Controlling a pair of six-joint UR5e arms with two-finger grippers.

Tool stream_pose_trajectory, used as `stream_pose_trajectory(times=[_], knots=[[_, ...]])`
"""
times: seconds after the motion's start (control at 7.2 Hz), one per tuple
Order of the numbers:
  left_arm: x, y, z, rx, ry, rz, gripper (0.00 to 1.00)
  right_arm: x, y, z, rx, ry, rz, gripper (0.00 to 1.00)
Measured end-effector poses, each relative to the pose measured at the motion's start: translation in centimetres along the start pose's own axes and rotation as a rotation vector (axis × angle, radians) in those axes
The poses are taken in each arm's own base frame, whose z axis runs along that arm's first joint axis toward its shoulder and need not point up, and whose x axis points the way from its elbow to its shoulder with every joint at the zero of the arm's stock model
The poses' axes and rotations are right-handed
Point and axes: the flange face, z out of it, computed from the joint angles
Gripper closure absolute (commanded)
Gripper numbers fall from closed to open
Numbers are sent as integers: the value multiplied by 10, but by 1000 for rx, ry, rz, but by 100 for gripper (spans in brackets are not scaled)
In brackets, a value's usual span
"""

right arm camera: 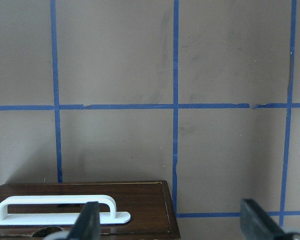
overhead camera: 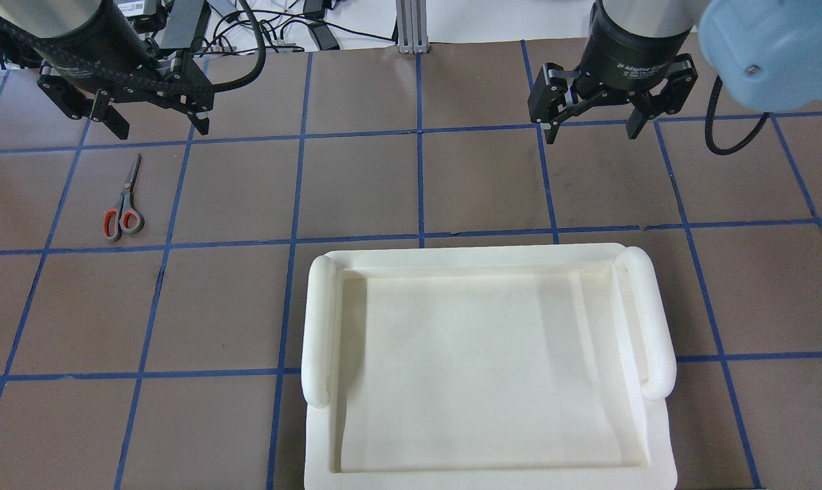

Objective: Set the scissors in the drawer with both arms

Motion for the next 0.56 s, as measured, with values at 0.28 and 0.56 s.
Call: stream_pose_trajectory(times=[0.28,0.56], knots=[[1,-4,3,2,-2,-13,0,0,0,0,2,1,0,0],[3,-9,4,8,4,-34,1,-1,-1,-10,47,-7,0,0]])
